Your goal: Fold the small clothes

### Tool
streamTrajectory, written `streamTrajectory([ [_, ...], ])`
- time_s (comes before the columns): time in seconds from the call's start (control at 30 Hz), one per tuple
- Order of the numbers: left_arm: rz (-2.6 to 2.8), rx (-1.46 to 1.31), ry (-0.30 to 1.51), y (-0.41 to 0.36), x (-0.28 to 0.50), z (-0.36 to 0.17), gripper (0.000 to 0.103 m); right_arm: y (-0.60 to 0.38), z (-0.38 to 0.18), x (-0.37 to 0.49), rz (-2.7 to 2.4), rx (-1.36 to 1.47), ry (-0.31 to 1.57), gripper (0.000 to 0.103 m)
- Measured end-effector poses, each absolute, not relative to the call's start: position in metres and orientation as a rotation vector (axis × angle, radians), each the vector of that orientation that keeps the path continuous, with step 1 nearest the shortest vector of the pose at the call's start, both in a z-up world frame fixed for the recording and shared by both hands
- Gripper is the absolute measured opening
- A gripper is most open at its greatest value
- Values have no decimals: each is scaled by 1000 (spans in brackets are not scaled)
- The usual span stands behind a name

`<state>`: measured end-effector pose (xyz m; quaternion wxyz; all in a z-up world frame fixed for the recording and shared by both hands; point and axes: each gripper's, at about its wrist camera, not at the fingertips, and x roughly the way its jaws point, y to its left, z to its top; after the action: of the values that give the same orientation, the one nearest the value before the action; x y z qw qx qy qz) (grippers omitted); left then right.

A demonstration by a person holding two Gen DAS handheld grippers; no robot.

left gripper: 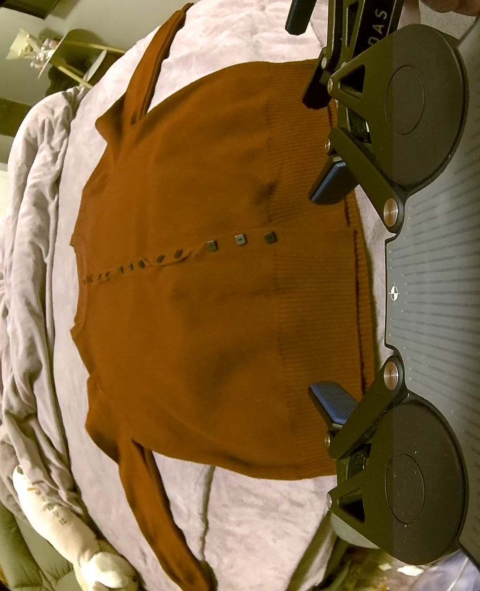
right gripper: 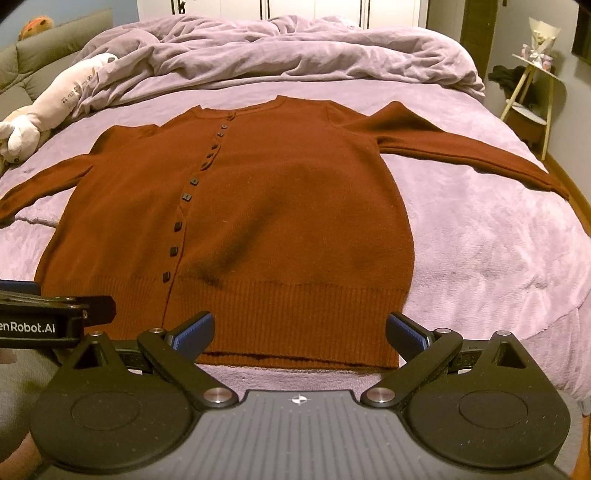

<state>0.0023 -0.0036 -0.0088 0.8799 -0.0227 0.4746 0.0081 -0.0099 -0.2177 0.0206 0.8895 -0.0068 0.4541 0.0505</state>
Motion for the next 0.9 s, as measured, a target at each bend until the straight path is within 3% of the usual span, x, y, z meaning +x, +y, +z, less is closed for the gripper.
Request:
streamTrajectory([
  [0.9, 10, -56, 1016, -2, 8, -14, 103, -222, 23, -10, 118, -3, 890, 99],
])
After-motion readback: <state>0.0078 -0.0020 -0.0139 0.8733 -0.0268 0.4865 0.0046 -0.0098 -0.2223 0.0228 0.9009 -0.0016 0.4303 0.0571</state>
